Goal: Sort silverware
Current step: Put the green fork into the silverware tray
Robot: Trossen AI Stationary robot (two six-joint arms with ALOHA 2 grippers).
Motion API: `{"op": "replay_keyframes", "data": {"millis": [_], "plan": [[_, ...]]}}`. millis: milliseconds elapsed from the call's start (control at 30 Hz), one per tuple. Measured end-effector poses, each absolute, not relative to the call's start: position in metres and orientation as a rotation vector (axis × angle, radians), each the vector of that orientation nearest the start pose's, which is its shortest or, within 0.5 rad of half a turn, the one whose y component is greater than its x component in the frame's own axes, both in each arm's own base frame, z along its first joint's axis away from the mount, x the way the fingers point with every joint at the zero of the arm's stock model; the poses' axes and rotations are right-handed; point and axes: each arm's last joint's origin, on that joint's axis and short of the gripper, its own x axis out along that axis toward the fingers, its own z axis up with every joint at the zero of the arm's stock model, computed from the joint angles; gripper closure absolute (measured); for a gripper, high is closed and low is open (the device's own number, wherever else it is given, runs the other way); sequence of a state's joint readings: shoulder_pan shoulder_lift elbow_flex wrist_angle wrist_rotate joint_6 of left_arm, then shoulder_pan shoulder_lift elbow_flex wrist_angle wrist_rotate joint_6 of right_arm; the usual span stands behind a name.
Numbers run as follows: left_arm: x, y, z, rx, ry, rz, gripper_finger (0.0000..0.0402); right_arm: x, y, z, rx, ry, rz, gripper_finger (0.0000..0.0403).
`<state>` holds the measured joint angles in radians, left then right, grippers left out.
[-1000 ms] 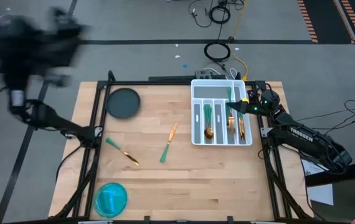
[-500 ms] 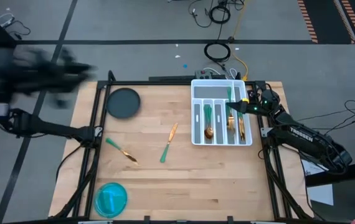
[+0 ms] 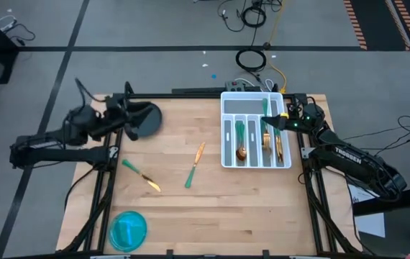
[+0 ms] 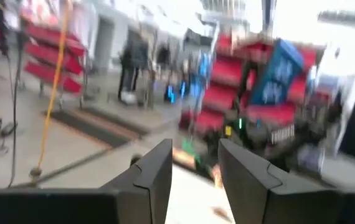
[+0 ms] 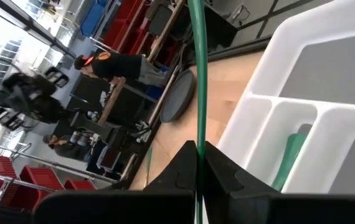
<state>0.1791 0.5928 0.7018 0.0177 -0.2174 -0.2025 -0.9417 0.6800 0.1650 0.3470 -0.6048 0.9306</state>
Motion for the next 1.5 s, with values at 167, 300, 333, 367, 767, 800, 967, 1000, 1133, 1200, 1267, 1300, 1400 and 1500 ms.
{"op": "replay_keyframes", "data": {"millis": [167,300,333,367,767,800,967,1000,1133,1200,1267,1300,1400,1500], "plan": [[0.131,0.031,0.301,-0.303,-0.235,0.416,0.0265,0.099,-0.109,0.173,1.091,0.046,-0.442,0.0403],[0.128,0.031,0.298,-0.314,-0.318,0.402,0.0265,0.095,-0.107,0.153,1.157,0.095,-0.502,0.0403],[0.128,0.031,0.297,-0.314,-0.315,0.404,0.0265,0.094,-0.107,0.151,1.152,0.087,-0.500,0.0403],[0.128,0.031,0.297,-0.314,-0.313,0.407,0.0265,0.093,-0.106,0.148,1.161,0.089,-0.507,0.0403],[0.129,0.033,0.291,-0.317,-0.268,0.472,0.0265,0.089,-0.100,0.132,1.148,0.078,-0.509,0.0403],[0.129,0.033,0.291,-0.317,-0.268,0.480,0.0265,0.089,-0.100,0.132,1.145,0.078,-0.511,0.0403],[0.129,0.033,0.292,-0.324,-0.274,0.488,0.0265,0.091,-0.101,0.139,1.129,0.050,-0.492,0.0403],[0.129,0.033,0.291,-0.334,-0.275,0.487,0.0265,0.094,-0.103,0.145,1.111,0.037,-0.486,0.0403],[0.129,0.033,0.291,-0.343,-0.278,0.486,0.0265,0.103,-0.113,0.188,1.003,0.019,-0.510,0.0403],[0.129,0.033,0.291,-0.343,-0.278,0.487,0.0265,0.104,-0.116,0.199,1.014,0.148,-0.574,0.0403],[0.129,0.033,0.291,-0.343,-0.277,0.487,0.0265,0.104,-0.117,0.210,0.994,0.287,-0.647,0.0403],[0.129,0.033,0.291,-0.343,-0.277,0.487,0.0265,0.104,-0.117,0.217,0.970,0.348,-0.672,0.0403],[0.129,0.034,0.291,-0.341,-0.276,0.494,0.0265,0.104,-0.119,0.231,0.895,0.481,-0.748,0.0403],[0.129,0.034,0.291,-0.342,-0.276,0.500,0.0265,0.107,-0.123,0.233,0.898,0.496,-0.756,0.0403]]}}
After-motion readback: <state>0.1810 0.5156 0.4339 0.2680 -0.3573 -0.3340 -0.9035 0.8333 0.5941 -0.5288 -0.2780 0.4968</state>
